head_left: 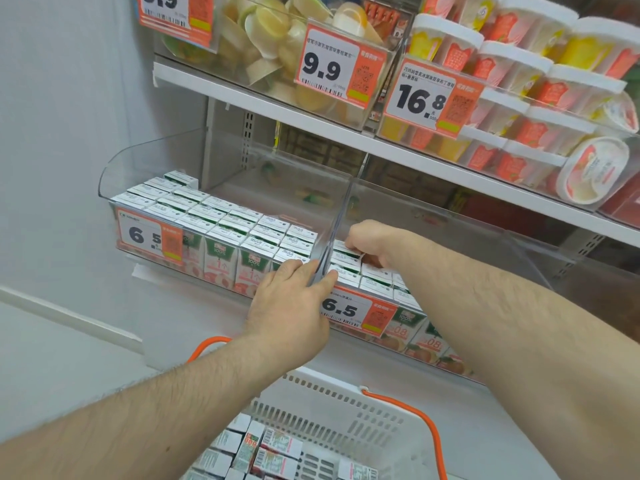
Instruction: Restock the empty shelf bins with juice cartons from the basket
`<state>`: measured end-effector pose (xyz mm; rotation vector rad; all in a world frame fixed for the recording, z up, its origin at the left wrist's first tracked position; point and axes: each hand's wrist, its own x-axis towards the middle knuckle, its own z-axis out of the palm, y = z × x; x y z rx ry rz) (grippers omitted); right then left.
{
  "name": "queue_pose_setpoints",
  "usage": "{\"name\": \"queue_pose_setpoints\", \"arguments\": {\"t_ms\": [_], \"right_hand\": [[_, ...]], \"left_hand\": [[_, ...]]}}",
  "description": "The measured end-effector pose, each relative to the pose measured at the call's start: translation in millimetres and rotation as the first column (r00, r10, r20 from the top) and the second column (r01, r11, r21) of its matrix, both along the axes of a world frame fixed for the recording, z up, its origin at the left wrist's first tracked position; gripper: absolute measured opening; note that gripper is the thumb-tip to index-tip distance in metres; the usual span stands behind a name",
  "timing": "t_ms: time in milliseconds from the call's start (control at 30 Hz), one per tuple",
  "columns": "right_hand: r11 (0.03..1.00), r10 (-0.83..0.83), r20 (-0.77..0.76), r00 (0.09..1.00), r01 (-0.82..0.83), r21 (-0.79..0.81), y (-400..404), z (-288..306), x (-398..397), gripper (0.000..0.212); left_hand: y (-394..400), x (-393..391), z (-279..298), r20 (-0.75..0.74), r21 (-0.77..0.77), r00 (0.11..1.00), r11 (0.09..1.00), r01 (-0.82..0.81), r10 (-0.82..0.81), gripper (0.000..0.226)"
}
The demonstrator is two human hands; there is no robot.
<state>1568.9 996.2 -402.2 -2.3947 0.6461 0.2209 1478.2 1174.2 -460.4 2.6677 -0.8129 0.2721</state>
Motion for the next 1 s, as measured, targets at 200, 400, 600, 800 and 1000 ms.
{"name": "queue_pose_setpoints", "arguments": {"t_ms": [200, 400, 600, 800, 1000], "right_hand": [[0.995, 0.022, -0.034, 0.999, -0.025, -0.095, 3.3, -1.4, -7.1, 0.021], [0.984, 0.061, -0.054, 0.997, -0.069, -0.166, 4.5, 6.9, -13.0, 0.021], [0.972, 0.032, 0.59, 0.806, 0.112, -0.207, 23.8, 15.2, -66.7, 0.01], [0.982, 0.181, 0.631, 0.754, -0.169, -0.079, 67.3, -50.1, -171.6, 0.028], [0.991, 0.069, 0.294, 0.953, -0.1, 0.093, 49.2, -143.0, -193.9, 0.023]], "left_hand": [[-0.1, -0.6, 1.7, -0.017, -0.015, 1.0, 1.0, 0.015, -0.015, 0.071], [7.7, -4.6, 15.3, -0.016, -0.24, 1.0, 0.971, 0.015, -0.02, 0.063], [20.5, -15.1, 9.9, -0.043, -0.184, 0.985, 0.97, 0.157, -0.167, 0.049], [24.7, -25.4, -26.8, -0.314, 0.135, 0.91, 0.937, 0.323, -0.269, 0.036], [26.1, -35.4, -72.2, -0.491, 0.364, 0.842, 0.826, 0.429, -0.221, 0.041]]}}
